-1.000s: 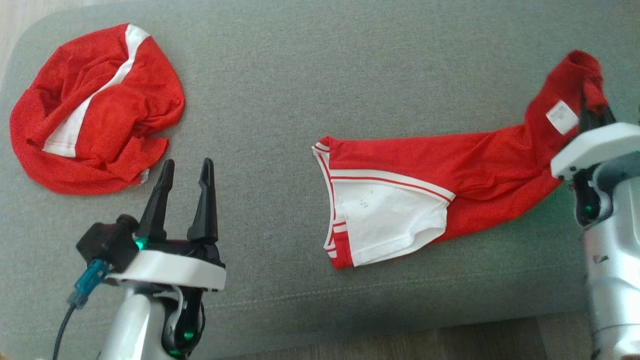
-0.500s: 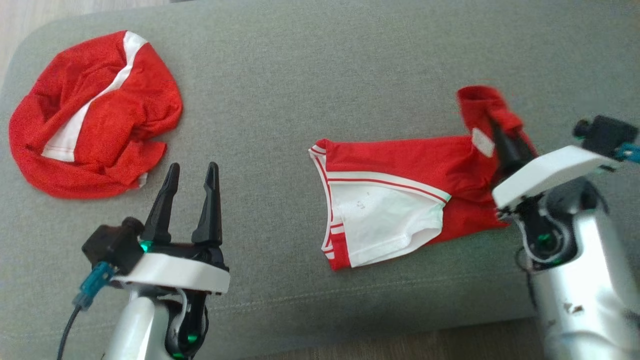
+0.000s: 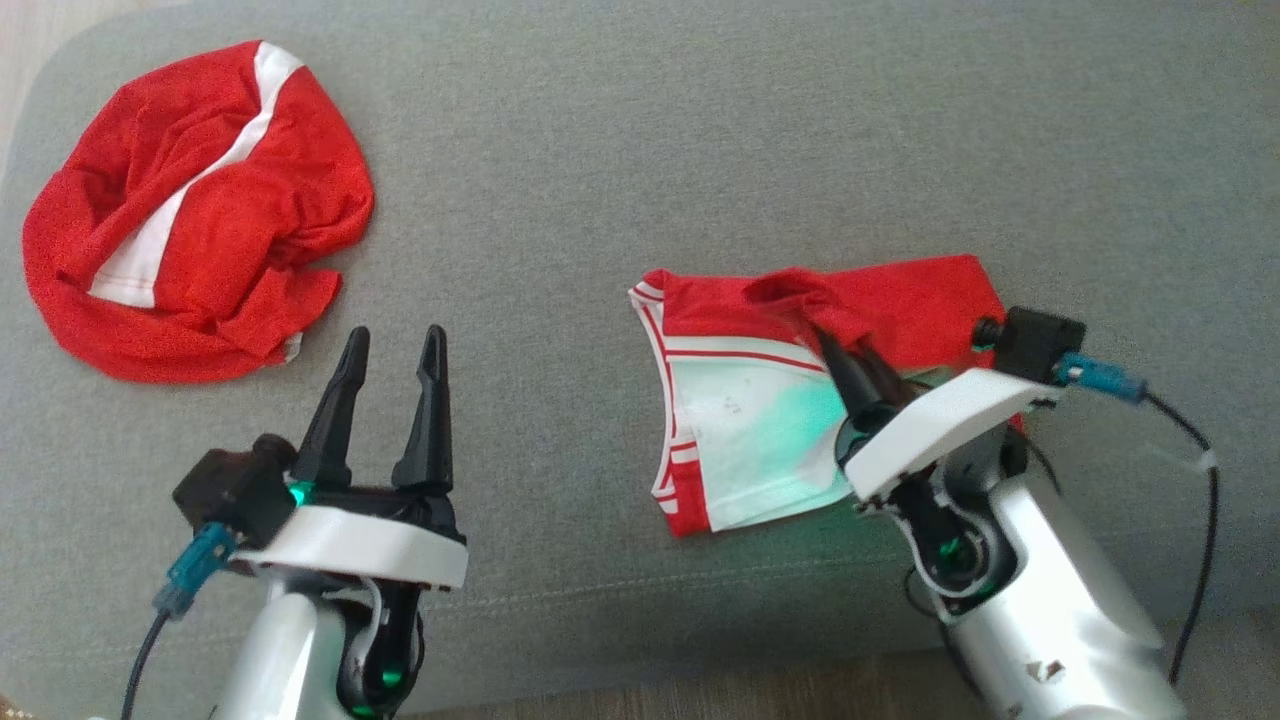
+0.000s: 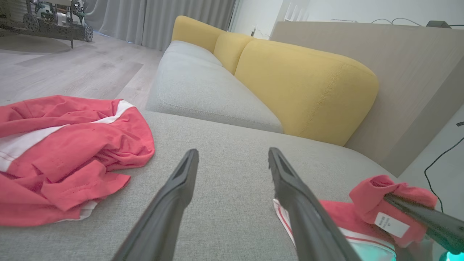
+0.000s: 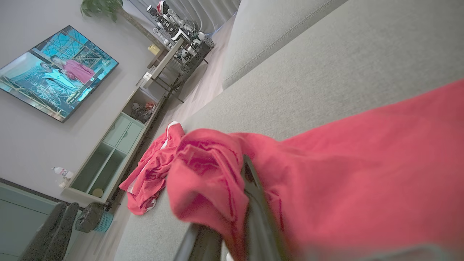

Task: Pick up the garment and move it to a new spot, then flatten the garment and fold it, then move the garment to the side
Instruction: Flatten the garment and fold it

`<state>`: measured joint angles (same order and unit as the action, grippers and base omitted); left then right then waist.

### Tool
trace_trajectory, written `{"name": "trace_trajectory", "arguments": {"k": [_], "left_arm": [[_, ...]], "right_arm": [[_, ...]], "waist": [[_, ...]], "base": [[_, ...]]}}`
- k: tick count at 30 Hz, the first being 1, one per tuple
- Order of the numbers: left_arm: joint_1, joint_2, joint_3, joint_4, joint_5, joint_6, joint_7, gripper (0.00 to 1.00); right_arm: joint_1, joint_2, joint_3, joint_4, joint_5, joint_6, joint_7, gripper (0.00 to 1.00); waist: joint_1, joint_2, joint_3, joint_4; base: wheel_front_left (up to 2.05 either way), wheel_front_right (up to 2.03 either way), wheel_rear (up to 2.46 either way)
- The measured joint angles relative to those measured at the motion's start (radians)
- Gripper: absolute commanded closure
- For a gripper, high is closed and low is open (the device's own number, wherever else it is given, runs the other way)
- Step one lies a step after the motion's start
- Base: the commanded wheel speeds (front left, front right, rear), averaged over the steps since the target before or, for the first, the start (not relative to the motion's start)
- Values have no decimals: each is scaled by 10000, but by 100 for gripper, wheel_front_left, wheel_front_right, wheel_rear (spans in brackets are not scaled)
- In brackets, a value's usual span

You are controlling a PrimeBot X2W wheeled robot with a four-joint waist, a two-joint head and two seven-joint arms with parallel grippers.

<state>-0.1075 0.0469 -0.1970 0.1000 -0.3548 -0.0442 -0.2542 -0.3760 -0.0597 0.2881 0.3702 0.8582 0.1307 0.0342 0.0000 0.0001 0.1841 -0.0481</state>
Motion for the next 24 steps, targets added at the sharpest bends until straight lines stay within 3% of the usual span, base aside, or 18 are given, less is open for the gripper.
{"name": "trace_trajectory", "arguments": {"k": [16,18,24], "left_arm": [[-109,0,-163,82,-105,10,0,0],[-125,0,-167,98,-105,17,0,0],[-171,0,-153,161,-180,79,0,0]], "right_arm": [[-802,-23,2389,1900,1381,0,-2090,100],[-980,-23,2560,2161,1503,0,-2272,0],[-1114,-38,3172,2527,1944,0,-2441,0]], "waist": [[0,0,356,407],[0,0,365,421],[0,0,333,353]], "base": [[0,0,0],[0,0,0],[0,0,0]]}}
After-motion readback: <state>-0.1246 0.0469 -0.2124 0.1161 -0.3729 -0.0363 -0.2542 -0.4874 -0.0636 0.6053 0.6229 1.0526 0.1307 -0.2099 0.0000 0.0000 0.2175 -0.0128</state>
